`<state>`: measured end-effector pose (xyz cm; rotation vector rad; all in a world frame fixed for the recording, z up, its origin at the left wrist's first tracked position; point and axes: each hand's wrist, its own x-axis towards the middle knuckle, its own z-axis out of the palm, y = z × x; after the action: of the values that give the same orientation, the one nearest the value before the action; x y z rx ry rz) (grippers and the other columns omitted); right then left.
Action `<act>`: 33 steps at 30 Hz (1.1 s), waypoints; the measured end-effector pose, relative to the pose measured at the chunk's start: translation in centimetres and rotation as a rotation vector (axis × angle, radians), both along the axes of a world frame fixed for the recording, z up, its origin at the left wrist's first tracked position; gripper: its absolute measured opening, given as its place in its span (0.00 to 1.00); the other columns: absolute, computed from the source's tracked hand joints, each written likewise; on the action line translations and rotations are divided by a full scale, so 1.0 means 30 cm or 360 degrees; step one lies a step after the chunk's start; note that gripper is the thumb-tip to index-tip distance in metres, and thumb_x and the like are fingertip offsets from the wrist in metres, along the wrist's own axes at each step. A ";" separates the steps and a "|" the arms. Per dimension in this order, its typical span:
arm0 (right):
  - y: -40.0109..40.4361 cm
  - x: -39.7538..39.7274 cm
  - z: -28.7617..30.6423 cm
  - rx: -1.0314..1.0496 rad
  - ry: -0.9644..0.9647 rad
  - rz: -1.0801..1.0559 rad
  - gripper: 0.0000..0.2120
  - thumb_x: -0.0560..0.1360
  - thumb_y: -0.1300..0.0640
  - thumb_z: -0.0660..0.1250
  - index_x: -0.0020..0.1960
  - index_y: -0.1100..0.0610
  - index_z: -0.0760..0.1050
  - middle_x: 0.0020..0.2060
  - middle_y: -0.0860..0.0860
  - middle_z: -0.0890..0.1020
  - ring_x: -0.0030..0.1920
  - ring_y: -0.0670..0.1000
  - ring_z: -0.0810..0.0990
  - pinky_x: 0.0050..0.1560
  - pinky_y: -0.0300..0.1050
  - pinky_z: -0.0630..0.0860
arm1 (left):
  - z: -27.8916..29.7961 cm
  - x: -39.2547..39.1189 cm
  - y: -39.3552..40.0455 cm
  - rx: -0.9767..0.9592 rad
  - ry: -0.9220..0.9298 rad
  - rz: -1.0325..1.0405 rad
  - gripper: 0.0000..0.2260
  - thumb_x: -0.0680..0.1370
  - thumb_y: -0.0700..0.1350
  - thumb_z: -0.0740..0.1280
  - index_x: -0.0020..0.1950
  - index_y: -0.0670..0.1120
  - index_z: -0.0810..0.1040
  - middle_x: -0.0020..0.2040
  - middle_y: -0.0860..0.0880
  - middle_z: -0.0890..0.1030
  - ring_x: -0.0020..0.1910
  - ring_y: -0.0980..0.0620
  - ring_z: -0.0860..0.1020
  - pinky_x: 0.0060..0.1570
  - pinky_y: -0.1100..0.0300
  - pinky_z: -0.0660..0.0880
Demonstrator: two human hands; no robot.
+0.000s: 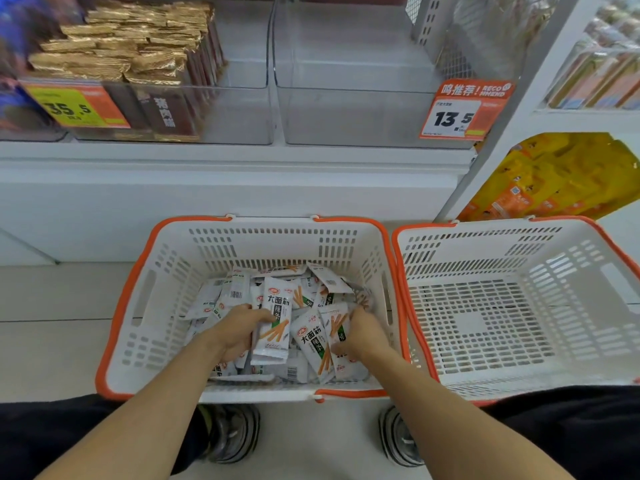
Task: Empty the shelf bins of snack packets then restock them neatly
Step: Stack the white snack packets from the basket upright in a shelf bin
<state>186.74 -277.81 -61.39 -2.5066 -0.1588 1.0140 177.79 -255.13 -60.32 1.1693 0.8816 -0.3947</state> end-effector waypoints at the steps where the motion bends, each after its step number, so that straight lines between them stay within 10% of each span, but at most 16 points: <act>1: 0.003 0.015 0.009 0.0038 0.0015 -0.0031 0.20 0.67 0.58 0.81 0.51 0.54 0.73 0.46 0.49 0.83 0.44 0.48 0.83 0.46 0.45 0.83 | 0.010 -0.003 -0.006 -0.0019 0.0013 0.0014 0.21 0.78 0.34 0.68 0.68 0.33 0.67 0.57 0.32 0.82 0.48 0.38 0.84 0.43 0.46 0.83; 14: 0.062 0.192 0.233 0.0441 0.0302 0.0502 0.20 0.61 0.56 0.85 0.51 0.50 0.82 0.49 0.47 0.83 0.51 0.49 0.83 0.56 0.48 0.81 | 0.036 0.000 0.030 -0.0049 -0.0006 -0.0103 0.15 0.78 0.30 0.65 0.65 0.35 0.73 0.53 0.36 0.85 0.45 0.39 0.85 0.41 0.48 0.83; 20: 0.111 0.083 0.179 0.0548 -0.0029 0.0400 0.24 0.58 0.54 0.87 0.47 0.53 0.77 0.44 0.48 0.81 0.39 0.46 0.77 0.34 0.39 0.72 | 0.060 -0.008 -0.006 -0.0210 -0.0091 -0.0390 0.16 0.77 0.35 0.69 0.65 0.39 0.77 0.60 0.36 0.82 0.61 0.35 0.80 0.60 0.44 0.78; 25: 0.136 0.015 0.119 0.0628 -0.0145 0.0117 0.40 0.60 0.44 0.84 0.65 0.52 0.69 0.59 0.48 0.71 0.55 0.48 0.74 0.54 0.40 0.74 | 0.039 -0.025 -0.011 -0.0010 -0.0148 -0.0486 0.19 0.73 0.35 0.75 0.63 0.39 0.78 0.57 0.41 0.84 0.58 0.43 0.83 0.55 0.55 0.81; 33: 0.100 -0.055 -0.022 0.0069 -0.0138 0.0573 0.17 0.69 0.54 0.79 0.52 0.53 0.75 0.49 0.50 0.81 0.47 0.49 0.78 0.51 0.48 0.80 | 0.029 -0.039 0.090 0.0260 0.0016 0.0134 0.15 0.73 0.38 0.76 0.58 0.39 0.82 0.49 0.39 0.86 0.45 0.40 0.85 0.40 0.43 0.83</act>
<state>185.10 -274.80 -62.05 -2.5362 -0.6710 1.0204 176.62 -252.45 -59.44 1.2760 0.9828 -0.2641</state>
